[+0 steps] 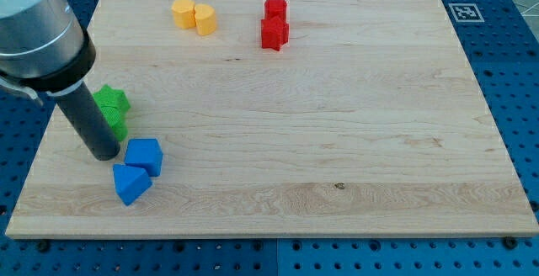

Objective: Nudge the blue triangle a bit right

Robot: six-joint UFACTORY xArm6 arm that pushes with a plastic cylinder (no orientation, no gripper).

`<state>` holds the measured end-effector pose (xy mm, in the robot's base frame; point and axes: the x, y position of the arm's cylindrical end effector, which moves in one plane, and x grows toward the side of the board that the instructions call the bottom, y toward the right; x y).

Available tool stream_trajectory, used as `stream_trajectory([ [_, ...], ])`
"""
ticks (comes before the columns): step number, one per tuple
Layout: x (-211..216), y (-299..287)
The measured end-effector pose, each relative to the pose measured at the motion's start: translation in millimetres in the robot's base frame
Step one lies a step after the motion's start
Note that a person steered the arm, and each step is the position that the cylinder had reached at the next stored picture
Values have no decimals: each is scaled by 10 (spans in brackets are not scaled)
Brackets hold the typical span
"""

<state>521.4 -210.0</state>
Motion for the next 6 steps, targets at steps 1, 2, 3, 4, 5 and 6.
stream_trajectory([
  [1, -32, -13],
  [2, -33, -9],
  [3, 86, 18],
  [4, 378, 18],
  [5, 587, 86],
  [6, 691, 242],
])
